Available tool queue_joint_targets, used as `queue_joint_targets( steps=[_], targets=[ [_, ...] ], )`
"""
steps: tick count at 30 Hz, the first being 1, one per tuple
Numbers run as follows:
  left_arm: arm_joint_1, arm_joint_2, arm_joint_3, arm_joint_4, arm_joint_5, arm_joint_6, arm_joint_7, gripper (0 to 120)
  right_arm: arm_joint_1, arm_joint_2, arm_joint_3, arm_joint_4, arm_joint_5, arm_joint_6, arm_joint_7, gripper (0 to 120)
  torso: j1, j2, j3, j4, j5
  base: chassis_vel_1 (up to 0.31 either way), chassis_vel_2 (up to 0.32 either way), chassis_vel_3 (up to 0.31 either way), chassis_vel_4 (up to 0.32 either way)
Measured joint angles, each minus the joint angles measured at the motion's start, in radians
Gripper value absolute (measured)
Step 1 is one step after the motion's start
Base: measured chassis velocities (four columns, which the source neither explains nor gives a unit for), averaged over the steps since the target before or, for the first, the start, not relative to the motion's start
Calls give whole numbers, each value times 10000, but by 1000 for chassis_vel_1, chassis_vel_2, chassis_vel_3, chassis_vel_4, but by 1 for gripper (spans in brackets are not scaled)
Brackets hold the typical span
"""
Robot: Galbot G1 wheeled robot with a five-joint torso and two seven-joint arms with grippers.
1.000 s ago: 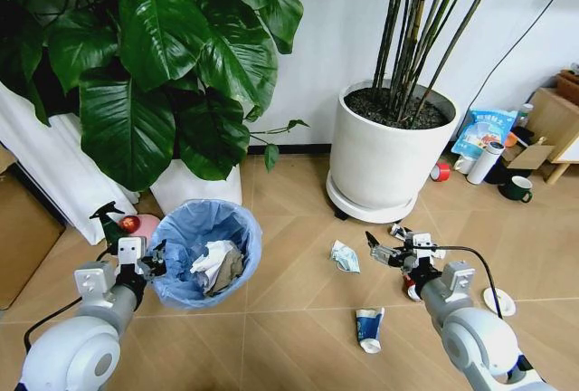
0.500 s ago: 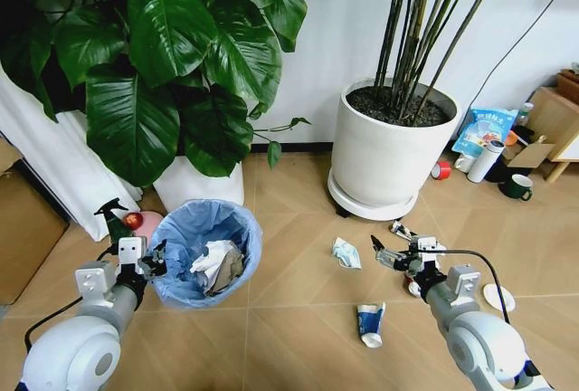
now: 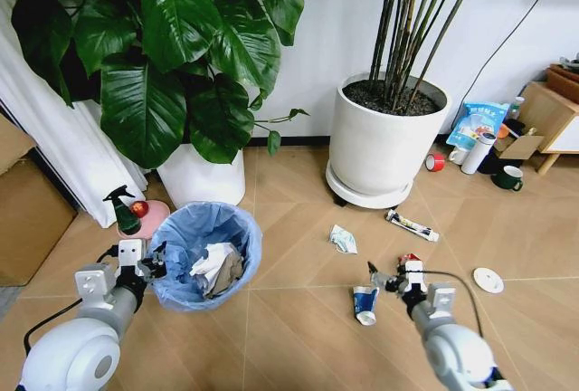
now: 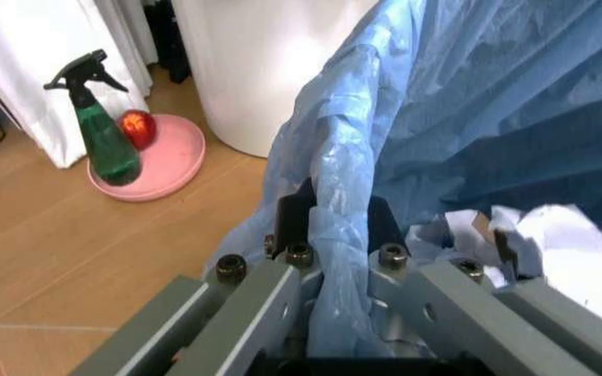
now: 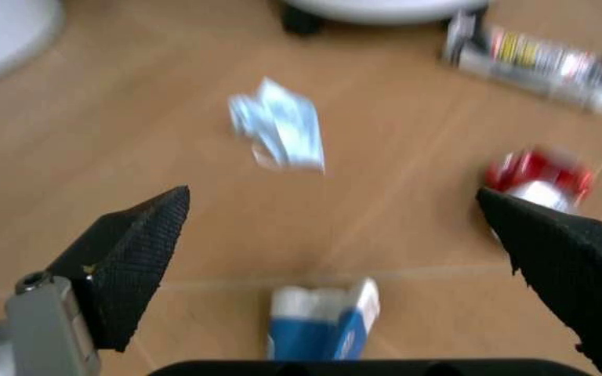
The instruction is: Pick up the trash bin and place the garbage on the floor into it.
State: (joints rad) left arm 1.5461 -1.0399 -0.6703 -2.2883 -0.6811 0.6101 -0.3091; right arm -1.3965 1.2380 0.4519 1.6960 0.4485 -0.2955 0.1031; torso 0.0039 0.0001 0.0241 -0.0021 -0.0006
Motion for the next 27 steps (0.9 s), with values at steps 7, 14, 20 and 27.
queue_joint_targets(
  steps=[7, 14, 20, 27],
  targets=[
    [70, 36, -3, -26, 8, -2, 1, 0, 1237, 605, -807, -2256, 25, 68, 665, 100, 0, 0, 0, -2, -2, 0, 0, 0, 0],
    [128, 62, -1, -26, 8, -3, -4, 0, 2032, 982, -1179, -3188, 181, 35, 918, 100, 0, 0, -1, 0, -3, 0, 0, 0, 0],
    [155, 77, -6, -27, 17, -4, -5, 0, 2240, 1142, -1331, -3461, 393, -214, 1451, 100, 0, 0, -2, -1, -3, 0, 0, 0, 0],
    [120, 87, -11, 17, 17, -19, -13, 0, 2117, 1166, -1236, -3304, 471, -302, 1847, 100, -1, -1, -2, -2, -1, 0, 0, 0, 0]
  ],
)
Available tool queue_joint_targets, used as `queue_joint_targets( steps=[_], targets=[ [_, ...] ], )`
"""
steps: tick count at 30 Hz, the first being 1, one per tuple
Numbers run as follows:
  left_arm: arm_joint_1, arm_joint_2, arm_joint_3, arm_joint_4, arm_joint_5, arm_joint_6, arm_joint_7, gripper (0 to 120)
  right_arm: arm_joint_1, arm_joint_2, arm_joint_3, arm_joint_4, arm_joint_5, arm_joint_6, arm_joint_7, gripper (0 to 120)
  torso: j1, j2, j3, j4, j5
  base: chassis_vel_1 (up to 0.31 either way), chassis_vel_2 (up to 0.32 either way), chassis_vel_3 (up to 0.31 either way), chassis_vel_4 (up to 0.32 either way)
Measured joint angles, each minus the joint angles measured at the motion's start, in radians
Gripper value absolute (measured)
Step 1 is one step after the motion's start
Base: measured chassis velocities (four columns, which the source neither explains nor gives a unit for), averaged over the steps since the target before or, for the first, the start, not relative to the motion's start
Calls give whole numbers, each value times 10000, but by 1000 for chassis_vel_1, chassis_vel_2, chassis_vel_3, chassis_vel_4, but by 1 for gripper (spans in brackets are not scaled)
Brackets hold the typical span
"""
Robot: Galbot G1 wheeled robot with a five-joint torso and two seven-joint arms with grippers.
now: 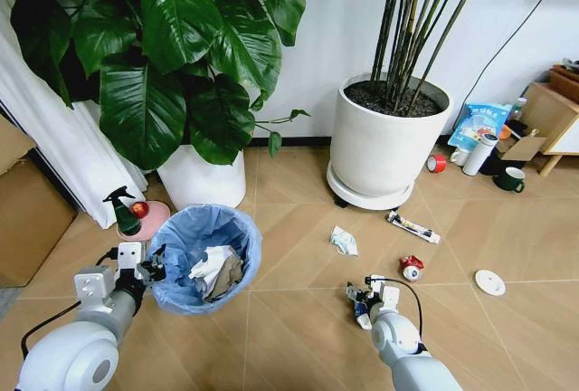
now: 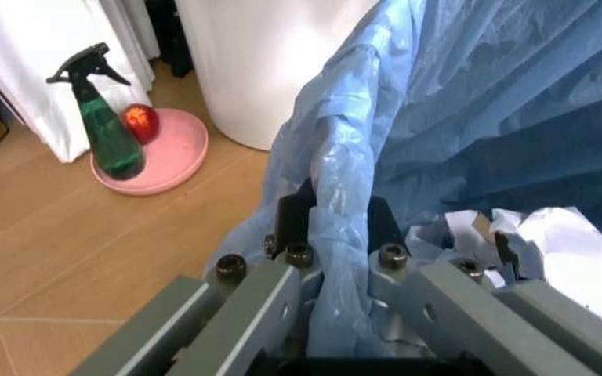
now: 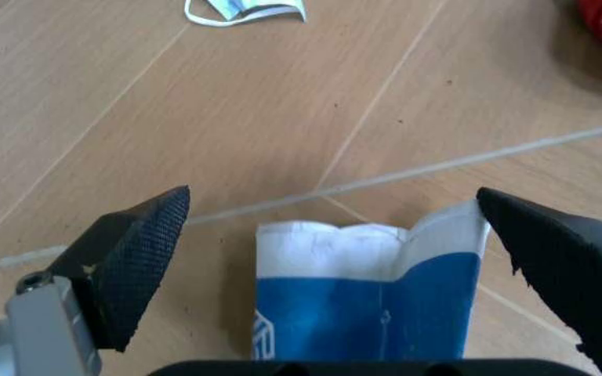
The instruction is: Pick up the trash bin and place the garbage on the floor into it.
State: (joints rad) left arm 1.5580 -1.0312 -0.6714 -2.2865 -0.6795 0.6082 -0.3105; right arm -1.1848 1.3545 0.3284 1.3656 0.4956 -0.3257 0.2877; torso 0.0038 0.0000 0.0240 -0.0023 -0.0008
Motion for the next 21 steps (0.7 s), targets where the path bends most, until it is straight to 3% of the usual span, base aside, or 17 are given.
queue_joint_targets(
  steps=[12, 21],
  targets=[
    [-138, -15, 85, 115, -1, -11, 1, 0, -898, -270, 102, 1172, -289, 28, 500, 100, 0, -1, 0, 0, 0, 0, 0, 0, 0],
    [-194, -28, 106, 180, -2, -26, 13, 0, -729, -93, 3, 687, -22, -142, 457, 100, 0, -1, 0, 0, -2, 0, 0, 0, 0]
  ],
)
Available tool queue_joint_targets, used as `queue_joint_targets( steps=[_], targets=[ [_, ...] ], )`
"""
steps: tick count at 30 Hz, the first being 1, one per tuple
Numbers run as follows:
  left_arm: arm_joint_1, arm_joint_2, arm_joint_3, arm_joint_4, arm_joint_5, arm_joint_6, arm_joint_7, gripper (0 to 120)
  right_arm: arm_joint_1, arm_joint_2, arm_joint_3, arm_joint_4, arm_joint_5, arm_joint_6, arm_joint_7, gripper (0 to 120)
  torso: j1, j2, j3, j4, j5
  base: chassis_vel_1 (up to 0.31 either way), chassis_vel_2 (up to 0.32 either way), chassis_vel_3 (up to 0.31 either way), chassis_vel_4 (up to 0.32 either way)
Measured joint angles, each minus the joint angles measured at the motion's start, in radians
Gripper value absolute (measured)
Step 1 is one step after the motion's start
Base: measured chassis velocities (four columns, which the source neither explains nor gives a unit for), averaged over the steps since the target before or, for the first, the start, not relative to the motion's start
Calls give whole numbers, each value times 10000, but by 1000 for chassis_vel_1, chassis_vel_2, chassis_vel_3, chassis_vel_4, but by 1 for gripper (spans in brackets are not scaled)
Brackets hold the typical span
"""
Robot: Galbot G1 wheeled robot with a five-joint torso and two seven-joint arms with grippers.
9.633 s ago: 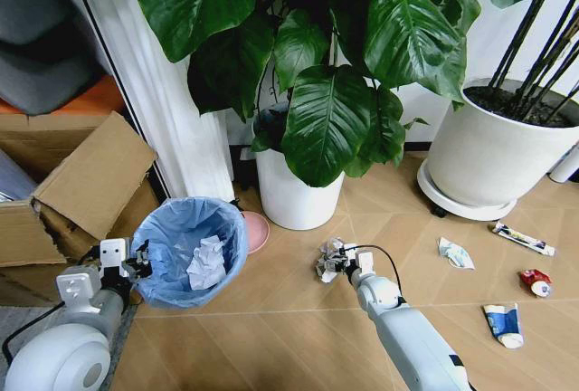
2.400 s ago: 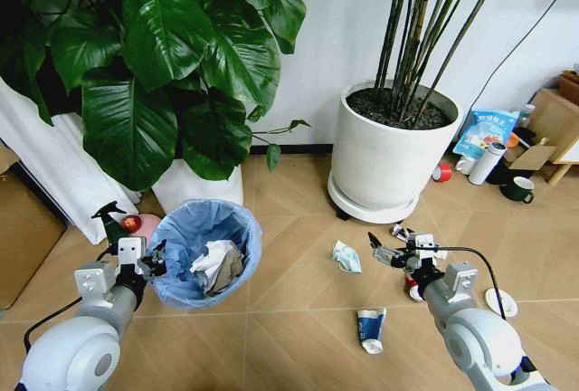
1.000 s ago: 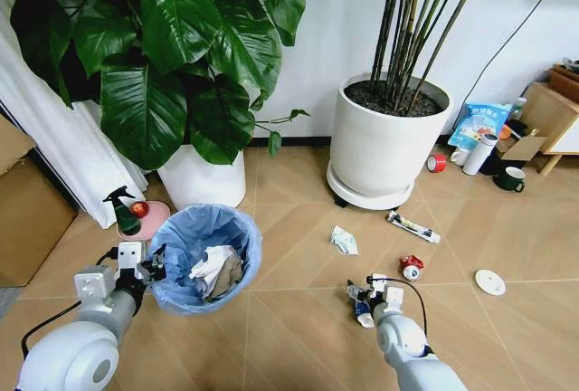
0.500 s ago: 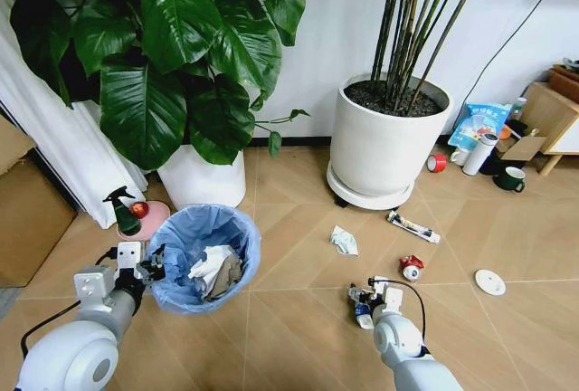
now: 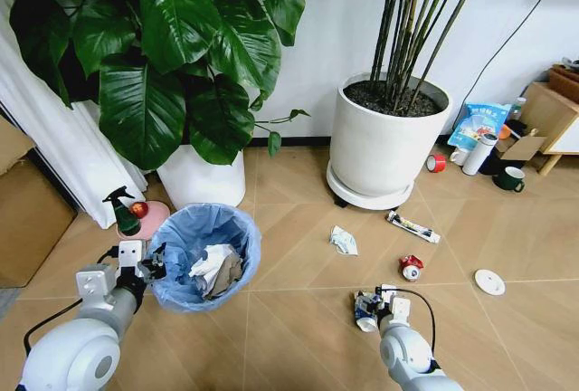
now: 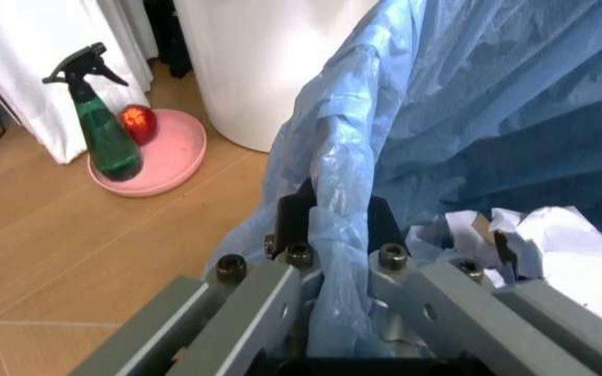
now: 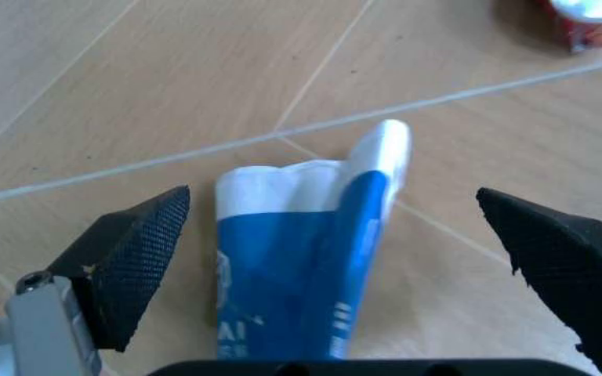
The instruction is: Pick up the trash bin and place the garbage on the floor into it.
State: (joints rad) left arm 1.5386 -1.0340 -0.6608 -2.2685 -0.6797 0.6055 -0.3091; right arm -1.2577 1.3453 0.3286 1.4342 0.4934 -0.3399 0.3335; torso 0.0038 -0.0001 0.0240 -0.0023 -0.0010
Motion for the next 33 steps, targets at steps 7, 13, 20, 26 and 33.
queue_joint_targets(
  steps=[7, 13, 20, 26, 33],
  targets=[
    [12, 50, -64, 2, -8, -42, 0, 0, 326, 215, -189, -468, 121, -33, -62, 81, 0, 0, 0, 1, 4, 0, 0, 0, 0],
    [10, 58, -60, 5, -17, -44, 0, 0, 287, 241, -174, -580, 114, -9, -73, 62, 0, 0, 0, 0, 3, 0, 0, 0, 0],
    [-2, 50, -27, 30, -16, -46, 0, 0, 250, 255, -108, -644, 66, 130, -106, 34, 0, 0, 0, 0, 1, 0, 0, 0, 0],
    [-17, 50, -21, 59, -16, -46, -1, 0, 197, 268, -17, -662, -79, 314, -136, 12, 0, 0, 0, 0, 3, 0, 0, 0, 0],
    [-8, 70, -33, 48, -28, -46, -5, 0, 169, 141, 325, -43, -106, 393, -161, 0, 0, 0, 0, 0, 5, 0, 0, 0, 0]
  ],
)
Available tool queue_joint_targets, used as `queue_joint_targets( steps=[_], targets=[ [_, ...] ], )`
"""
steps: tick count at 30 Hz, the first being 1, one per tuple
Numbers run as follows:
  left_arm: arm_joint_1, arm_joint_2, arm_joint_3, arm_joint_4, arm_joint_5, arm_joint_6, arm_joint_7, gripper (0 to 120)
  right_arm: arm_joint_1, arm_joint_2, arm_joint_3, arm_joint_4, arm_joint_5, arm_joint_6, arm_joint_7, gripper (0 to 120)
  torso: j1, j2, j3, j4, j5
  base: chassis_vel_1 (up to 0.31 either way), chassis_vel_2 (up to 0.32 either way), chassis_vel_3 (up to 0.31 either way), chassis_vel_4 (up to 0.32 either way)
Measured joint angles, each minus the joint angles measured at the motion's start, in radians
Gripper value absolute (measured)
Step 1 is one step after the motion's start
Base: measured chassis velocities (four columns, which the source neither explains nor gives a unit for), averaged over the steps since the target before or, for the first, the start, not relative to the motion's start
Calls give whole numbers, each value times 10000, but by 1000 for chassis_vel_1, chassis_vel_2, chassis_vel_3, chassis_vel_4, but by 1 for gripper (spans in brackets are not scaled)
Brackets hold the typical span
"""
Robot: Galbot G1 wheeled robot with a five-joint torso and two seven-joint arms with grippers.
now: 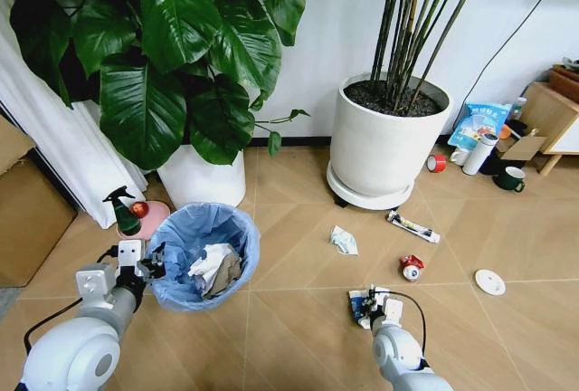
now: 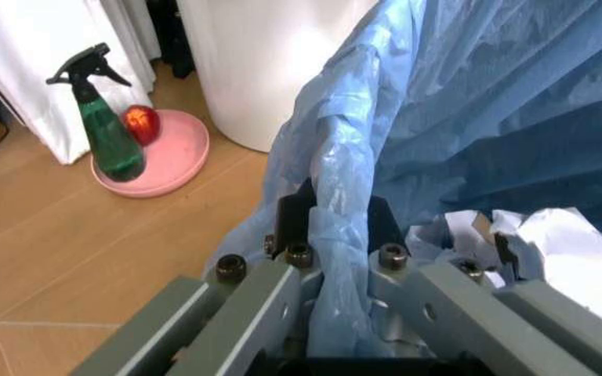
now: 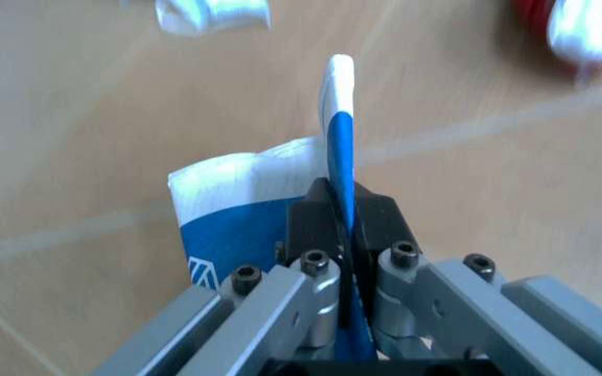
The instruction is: Pick up the trash bin and place the garbage on the floor into it.
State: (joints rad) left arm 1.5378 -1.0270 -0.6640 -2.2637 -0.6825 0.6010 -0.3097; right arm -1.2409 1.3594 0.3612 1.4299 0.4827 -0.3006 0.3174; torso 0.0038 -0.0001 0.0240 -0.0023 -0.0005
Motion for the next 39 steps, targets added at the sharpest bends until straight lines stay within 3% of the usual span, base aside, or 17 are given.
queue_joint_targets(
  steps=[5, 9, 12, 14, 16, 19, 24, 30, 36, 39],
  targets=[
    [-6, 9, -6, -5, -18, -1, -2, 0, 51, -370, 159, 1325, 82, -86, -32, 0, 0, 0, 0, -1, 0, 0, 0, 0, 0],
    [-100, 3, 112, 68, -50, -3, -2, 0, 667, -1197, 191, 3790, 952, -640, -280, 0, 0, 1, -1, 1, -8, 0, 0, 0, 0],
    [-158, 5, 213, 102, -151, 33, -2, 0, 1113, -1658, 66, 4656, 1577, -889, -398, 0, 0, 0, 1, 0, 1, 0, 0, 0, 0],
    [-240, 108, 348, 205, -254, 99, 21, 0, 1754, -2387, -324, 5648, 2590, -1065, -563, 0, 0, 0, 0, 0, -10, 0, 0, 0, 0],
    [-282, 172, 396, 250, -304, 132, 38, 0, 1959, -2611, -557, 5937, 2939, -1094, -599, 0, 1, 0, 0, 0, -8, 0, 0, 0, 0],
    [-583, 458, 671, 516, -683, 263, 4, 0, 2702, -3176, -1724, 6763, 3956, -1148, -733, 0, 0, 0, 0, 1, -6, 0, 0, 0, 0],
    [-1184, 801, 1254, 836, -1036, 390, -158, 0, 3606, -3257, -3211, 7132, 4563, -1141, -816, 0, 0, 0, 0, 1, -4, 0, 0, 0, 0],
    [-2141, 1057, 2097, 1188, -1382, 477, -442, 0, 5114, -2735, -5224, 6996, 4930, -1111, -588, 0, 1, 0, 1, 0, -5, 0, 0, 0, 0],
    [-2321, 1056, 2166, 1207, -1491, 498, -523, 0, 5419, -2667, -5938, 6862, 4947, -1595, -469, 0, 1, 0, 0, 0, -5, 0, 0, 0, 0],
    [-2320, 1061, 2104, 1208, -1518, 502, -523, 0, 5438, -2718, -6129, 6828, 4946, -1853, -404, 9, 1, 0, 0, 0, -3, 0, 0, 0, 0]
  ],
)
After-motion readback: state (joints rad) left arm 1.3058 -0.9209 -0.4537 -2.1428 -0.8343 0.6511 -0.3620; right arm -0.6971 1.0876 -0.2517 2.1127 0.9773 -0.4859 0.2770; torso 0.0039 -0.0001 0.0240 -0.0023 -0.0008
